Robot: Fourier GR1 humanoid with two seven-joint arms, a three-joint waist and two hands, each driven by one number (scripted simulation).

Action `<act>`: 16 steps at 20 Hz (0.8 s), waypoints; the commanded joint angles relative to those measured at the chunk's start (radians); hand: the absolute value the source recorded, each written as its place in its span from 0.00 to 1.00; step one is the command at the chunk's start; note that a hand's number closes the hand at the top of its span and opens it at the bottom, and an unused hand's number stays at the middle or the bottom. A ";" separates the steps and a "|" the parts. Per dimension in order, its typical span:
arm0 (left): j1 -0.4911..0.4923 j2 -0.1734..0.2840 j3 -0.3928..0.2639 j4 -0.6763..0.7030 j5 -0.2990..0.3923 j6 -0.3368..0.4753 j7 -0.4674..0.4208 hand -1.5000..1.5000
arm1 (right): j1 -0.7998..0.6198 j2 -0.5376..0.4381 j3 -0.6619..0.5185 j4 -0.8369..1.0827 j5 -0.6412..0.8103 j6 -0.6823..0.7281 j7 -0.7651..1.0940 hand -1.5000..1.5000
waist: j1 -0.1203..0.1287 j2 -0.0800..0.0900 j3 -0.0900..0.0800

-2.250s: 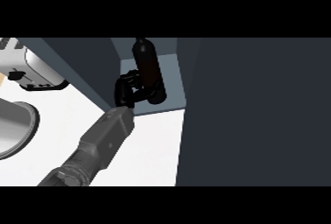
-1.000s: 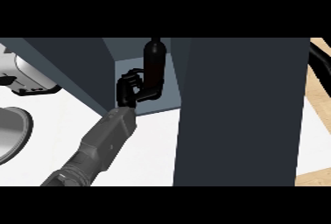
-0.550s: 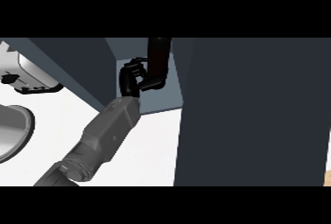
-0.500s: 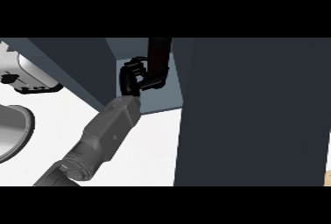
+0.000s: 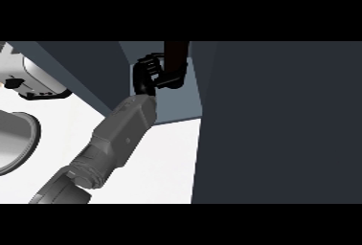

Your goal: Pick up the wine, place it into the cabinet and close the cabinet

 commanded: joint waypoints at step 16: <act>-0.046 0.073 -0.132 0.115 -0.155 0.203 0.019 1.00 | -0.001 -0.005 -0.022 0.003 -0.025 0.023 -0.020 0.00 | -0.007 0.025 0.001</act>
